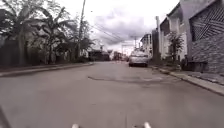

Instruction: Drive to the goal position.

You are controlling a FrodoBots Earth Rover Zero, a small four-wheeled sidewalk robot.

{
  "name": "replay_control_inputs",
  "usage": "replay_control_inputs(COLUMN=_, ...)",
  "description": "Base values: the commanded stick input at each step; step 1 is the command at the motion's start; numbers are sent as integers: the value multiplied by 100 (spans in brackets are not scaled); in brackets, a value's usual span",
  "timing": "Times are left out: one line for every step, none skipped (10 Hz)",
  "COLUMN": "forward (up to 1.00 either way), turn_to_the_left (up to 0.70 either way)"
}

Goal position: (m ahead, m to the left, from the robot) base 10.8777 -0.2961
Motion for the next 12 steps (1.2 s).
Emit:
replay_control_inputs(forward=70, turn_to_the_left=4)
replay_control_inputs(forward=70, turn_to_the_left=-11)
replay_control_inputs(forward=70, turn_to_the_left=-26)
replay_control_inputs(forward=70, turn_to_the_left=-35)
replay_control_inputs(forward=70, turn_to_the_left=-35)
replay_control_inputs(forward=70, turn_to_the_left=-23)
replay_control_inputs(forward=70, turn_to_the_left=7)
replay_control_inputs(forward=70, turn_to_the_left=7)
replay_control_inputs(forward=70, turn_to_the_left=4)
replay_control_inputs(forward=70, turn_to_the_left=-8)
replay_control_inputs(forward=70, turn_to_the_left=-22)
replay_control_inputs(forward=70, turn_to_the_left=-34)
